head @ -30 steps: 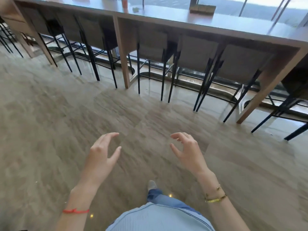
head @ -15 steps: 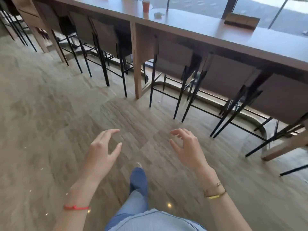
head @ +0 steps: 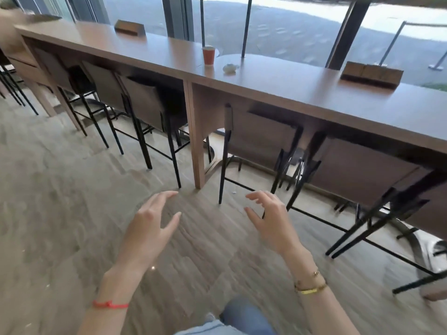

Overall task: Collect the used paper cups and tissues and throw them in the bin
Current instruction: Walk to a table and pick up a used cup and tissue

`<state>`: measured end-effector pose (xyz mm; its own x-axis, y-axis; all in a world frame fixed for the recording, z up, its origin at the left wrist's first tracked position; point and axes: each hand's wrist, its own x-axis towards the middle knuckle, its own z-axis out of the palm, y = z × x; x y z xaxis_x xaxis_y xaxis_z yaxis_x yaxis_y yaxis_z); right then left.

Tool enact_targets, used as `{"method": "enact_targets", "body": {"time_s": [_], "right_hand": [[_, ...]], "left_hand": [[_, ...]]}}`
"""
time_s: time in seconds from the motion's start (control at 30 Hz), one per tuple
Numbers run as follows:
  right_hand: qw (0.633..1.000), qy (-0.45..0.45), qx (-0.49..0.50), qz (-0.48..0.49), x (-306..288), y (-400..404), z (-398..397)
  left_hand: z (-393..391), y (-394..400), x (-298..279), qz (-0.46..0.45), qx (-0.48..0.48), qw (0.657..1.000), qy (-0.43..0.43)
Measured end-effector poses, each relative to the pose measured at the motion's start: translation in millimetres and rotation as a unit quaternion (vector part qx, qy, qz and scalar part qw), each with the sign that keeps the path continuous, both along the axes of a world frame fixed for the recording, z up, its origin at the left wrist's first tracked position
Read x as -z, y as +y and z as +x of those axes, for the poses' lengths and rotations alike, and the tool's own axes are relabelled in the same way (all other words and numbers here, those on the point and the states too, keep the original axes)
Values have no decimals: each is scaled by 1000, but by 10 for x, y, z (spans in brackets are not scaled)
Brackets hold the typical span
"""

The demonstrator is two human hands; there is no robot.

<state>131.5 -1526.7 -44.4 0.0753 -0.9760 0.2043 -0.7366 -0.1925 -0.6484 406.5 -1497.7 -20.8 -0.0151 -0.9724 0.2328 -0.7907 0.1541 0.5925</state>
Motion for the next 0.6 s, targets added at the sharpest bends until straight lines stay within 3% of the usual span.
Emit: {"method": "enact_targets", "body": {"time_s": [0.37,0.6], "right_hand": [[999,21,-13,-32,-10,-2575,6],[998,13,-23,-51,-326,-4541,-170]], "left_hand": [[-8,-2545,46,-15,7,1000,-7],[-222,-4367,-176,-47,-9,999,21]]}}
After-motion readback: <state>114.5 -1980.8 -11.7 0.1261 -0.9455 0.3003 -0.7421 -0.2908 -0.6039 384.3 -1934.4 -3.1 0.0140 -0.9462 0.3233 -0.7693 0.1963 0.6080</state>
